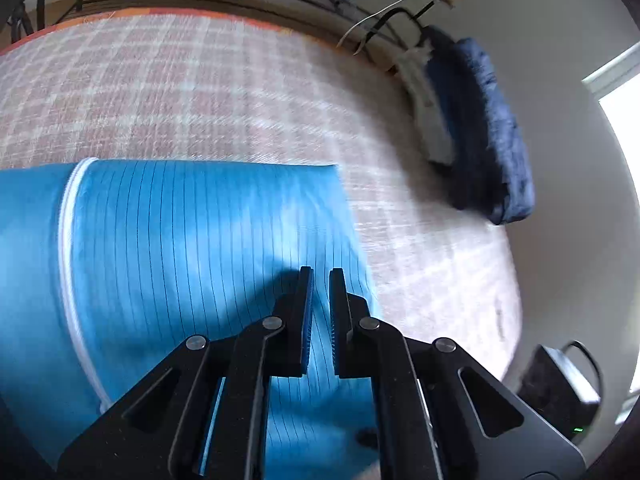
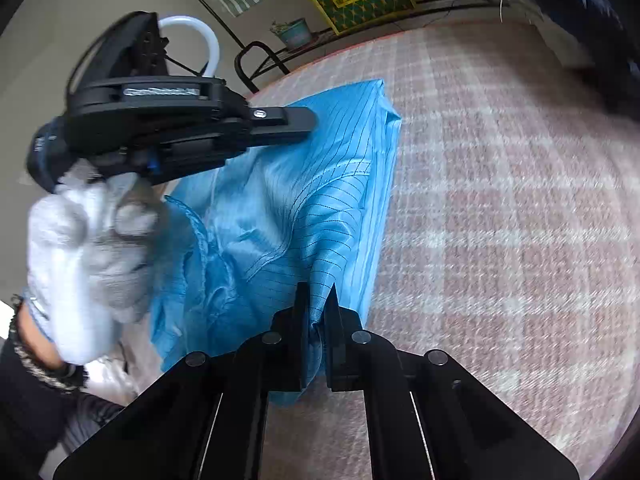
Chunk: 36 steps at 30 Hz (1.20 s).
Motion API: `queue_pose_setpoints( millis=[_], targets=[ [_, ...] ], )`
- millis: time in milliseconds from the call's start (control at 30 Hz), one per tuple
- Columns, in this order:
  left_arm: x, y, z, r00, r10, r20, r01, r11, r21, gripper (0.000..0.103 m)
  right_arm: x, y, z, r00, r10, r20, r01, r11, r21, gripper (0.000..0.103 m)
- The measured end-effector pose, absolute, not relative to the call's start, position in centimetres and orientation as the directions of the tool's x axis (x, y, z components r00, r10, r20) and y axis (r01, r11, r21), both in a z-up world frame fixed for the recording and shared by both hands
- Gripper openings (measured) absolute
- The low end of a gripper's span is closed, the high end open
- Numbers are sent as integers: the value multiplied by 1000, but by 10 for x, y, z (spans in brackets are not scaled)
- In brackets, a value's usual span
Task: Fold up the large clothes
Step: 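Tuck and square the bundle's edges with both grippers, then release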
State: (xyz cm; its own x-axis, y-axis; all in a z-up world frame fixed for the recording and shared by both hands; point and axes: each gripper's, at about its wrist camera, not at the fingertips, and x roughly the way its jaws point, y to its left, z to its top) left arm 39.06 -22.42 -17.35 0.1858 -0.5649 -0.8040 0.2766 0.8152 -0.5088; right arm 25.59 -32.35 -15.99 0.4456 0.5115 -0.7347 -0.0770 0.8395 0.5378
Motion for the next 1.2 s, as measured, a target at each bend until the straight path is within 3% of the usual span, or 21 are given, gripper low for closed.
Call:
queue_pose_setpoints(
  millis=[200,400,600,667,800,933,1133,1200],
  targets=[
    [401,-215,-199,182,-591,-786,198,805,-560,4,254,-355,-190,421,673,-607,115,624,772,2],
    [379,-169,-126,274,-637,-721,266,770,-579,4,252,-352,-171,415,532,-738,57,794,605,8],
    [337,-50,-73,455,-560,-692,204,823,-531,4,247,-335,-155,406,530,-744,-14,818,575,8],
    [325,-19,-83,459,-536,-708,163,835,-526,4,249,-331,-152,408,503,-762,-10,837,548,8],
    [307,23,-115,440,-529,-726,95,831,-548,4,262,-336,-138,443,476,-760,-28,855,519,18],
    [307,31,-138,419,-528,-738,100,835,-541,4,273,-350,-117,451,525,-722,-95,832,546,39],
    [313,32,-204,282,-453,-846,88,890,-447,4,279,-356,-133,368,556,-745,-90,819,567,39],
    [312,38,-209,264,-447,-855,96,894,-438,4,275,-352,-153,289,603,-744,-84,790,608,31]
  ],
)
